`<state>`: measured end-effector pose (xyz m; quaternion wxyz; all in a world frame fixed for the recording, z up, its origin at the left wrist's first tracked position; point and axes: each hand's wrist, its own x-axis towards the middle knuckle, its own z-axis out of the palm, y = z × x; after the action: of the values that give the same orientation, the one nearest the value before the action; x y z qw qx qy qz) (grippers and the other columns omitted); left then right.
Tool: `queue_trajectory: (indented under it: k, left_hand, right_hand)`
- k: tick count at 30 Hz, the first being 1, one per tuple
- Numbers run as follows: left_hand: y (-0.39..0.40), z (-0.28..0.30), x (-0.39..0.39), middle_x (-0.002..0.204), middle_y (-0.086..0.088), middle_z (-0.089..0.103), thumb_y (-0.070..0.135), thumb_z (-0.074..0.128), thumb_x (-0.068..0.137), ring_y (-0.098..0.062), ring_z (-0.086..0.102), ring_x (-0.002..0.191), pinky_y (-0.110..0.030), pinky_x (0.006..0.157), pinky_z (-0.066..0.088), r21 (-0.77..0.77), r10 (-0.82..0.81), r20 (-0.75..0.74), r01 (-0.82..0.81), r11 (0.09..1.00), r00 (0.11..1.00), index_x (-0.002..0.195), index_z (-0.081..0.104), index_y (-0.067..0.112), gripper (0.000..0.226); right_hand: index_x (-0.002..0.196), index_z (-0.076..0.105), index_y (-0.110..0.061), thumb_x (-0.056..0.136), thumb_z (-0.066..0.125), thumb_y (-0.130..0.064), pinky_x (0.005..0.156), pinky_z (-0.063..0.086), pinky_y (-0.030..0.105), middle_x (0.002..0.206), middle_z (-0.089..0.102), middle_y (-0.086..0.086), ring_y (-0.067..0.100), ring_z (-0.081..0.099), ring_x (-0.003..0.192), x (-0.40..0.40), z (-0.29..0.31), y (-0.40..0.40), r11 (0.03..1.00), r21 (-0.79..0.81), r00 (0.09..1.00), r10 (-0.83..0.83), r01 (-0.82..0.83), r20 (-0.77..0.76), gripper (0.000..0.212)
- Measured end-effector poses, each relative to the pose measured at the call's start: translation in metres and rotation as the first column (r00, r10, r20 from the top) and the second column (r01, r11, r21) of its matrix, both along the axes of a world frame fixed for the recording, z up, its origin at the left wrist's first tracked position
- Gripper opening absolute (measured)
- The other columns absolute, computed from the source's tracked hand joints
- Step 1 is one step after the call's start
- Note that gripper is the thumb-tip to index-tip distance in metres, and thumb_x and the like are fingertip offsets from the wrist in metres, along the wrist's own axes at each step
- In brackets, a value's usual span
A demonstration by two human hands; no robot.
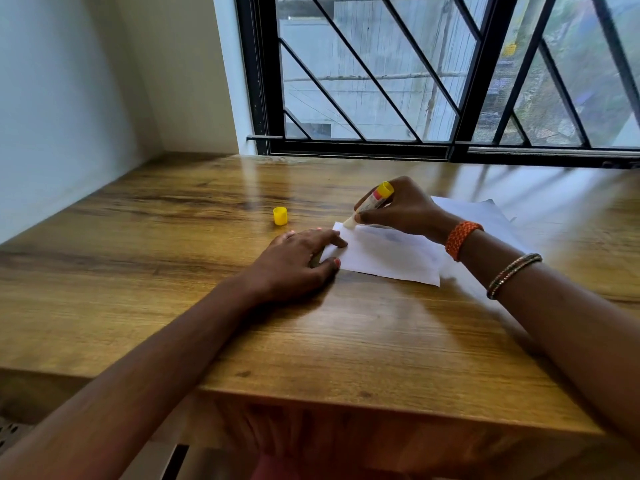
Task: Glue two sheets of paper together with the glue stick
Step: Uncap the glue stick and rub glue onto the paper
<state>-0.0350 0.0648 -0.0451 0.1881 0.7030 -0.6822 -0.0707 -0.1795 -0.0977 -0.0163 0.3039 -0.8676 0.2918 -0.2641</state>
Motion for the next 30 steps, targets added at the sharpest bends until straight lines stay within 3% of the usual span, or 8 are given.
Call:
queue_trajectory:
  k: [14, 16, 19, 25, 27, 28, 30]
  left_hand:
    - [0.002, 0.0, -0.002, 0.149, 0.004, 0.038, 0.036, 0.047, 0.091, -0.014, 0.033, 0.137, -0.044, 0.114, 0.023, -0.015, 0.008, -0.041, -0.009, 1.0, 0.999, 0.134, 0.043, 0.032, 0.043]
    - [0.003, 0.001, -0.002, 0.149, 0.004, 0.038, 0.036, 0.048, 0.091, -0.015, 0.033, 0.137, -0.045, 0.114, 0.025, -0.013, 0.013, -0.047, -0.013, 1.0, 0.999, 0.133, 0.043, 0.032, 0.043]
    - [0.003, 0.0, -0.003, 0.149, 0.004, 0.038, 0.036, 0.048, 0.09, -0.015, 0.035, 0.136, -0.045, 0.113, 0.026, -0.02, 0.01, -0.047, -0.011, 1.0, 0.999, 0.132, 0.044, 0.033, 0.042]
    - [0.005, -0.001, -0.003, 0.141, 0.002, 0.05, 0.029, 0.054, 0.087, -0.015, 0.043, 0.131, -0.04, 0.109, 0.034, -0.089, 0.016, -0.144, -0.029, 0.996, 0.989, 0.126, 0.055, 0.03, 0.038]
    - [0.006, 0.0, -0.008, 0.128, 0.0, 0.061, 0.025, 0.053, 0.088, -0.015, 0.059, 0.114, -0.035, 0.097, 0.046, -0.185, 0.022, -0.222, -0.065, 0.981, 0.975, 0.122, 0.059, 0.027, 0.035]
    - [0.006, 0.002, -0.012, 0.119, 0.001, 0.067, 0.025, 0.052, 0.089, -0.014, 0.066, 0.099, -0.031, 0.084, 0.052, -0.243, 0.02, -0.284, -0.092, 0.966, 0.959, 0.12, 0.061, 0.027, 0.033]
    - [0.007, 0.007, -0.021, 0.106, 0.004, 0.071, 0.028, 0.05, 0.088, -0.012, 0.069, 0.082, -0.021, 0.064, 0.049, -0.365, 0.02, -0.311, -0.139, 0.92, 0.95, 0.116, 0.064, 0.025, 0.032]
  right_hand:
    - [0.094, 0.073, -0.002, 0.075, 0.078, -0.011, 0.079, 0.055, 0.041, 0.089, 0.072, 0.018, 0.028, 0.067, 0.082, -0.044, 0.002, -0.004, 0.999, -0.008, 0.999, 0.033, -0.032, 0.033, 0.022]
    - [0.092, 0.073, -0.002, 0.075, 0.078, -0.01, 0.07, 0.056, 0.032, 0.085, 0.072, 0.015, 0.019, 0.068, 0.076, -0.049, 0.002, -0.004, 0.999, -0.003, 0.999, 0.037, -0.037, 0.034, 0.02]
    - [0.089, 0.072, -0.003, 0.075, 0.078, -0.006, 0.051, 0.046, 0.008, 0.071, 0.068, 0.0, -0.004, 0.061, 0.055, -0.057, 0.002, -0.005, 0.998, 0.032, 0.998, 0.047, -0.049, 0.048, 0.016]
    - [0.085, 0.074, -0.008, 0.072, 0.079, -0.006, 0.064, 0.053, 0.017, 0.079, 0.072, 0.009, 0.006, 0.065, 0.067, -0.071, 0.0, -0.011, 0.999, 0.03, 0.998, 0.017, -0.019, 0.062, 0.015]
    - [0.086, 0.074, -0.007, 0.072, 0.08, -0.007, 0.067, 0.055, 0.021, 0.083, 0.074, 0.012, 0.012, 0.066, 0.072, -0.074, -0.001, -0.012, 1.0, 0.016, 0.998, 0.001, -0.002, 0.06, 0.015]
    - [0.087, 0.074, -0.006, 0.072, 0.08, -0.008, 0.067, 0.055, 0.022, 0.084, 0.074, 0.014, 0.013, 0.066, 0.073, -0.075, -0.001, -0.012, 1.0, 0.01, 0.998, -0.007, 0.007, 0.062, 0.015]
    - [0.087, 0.074, -0.002, 0.073, 0.079, -0.007, 0.069, 0.055, 0.028, 0.085, 0.073, 0.017, 0.016, 0.066, 0.074, -0.075, -0.002, -0.012, 1.0, 0.013, 0.997, -0.017, 0.017, 0.07, 0.016]
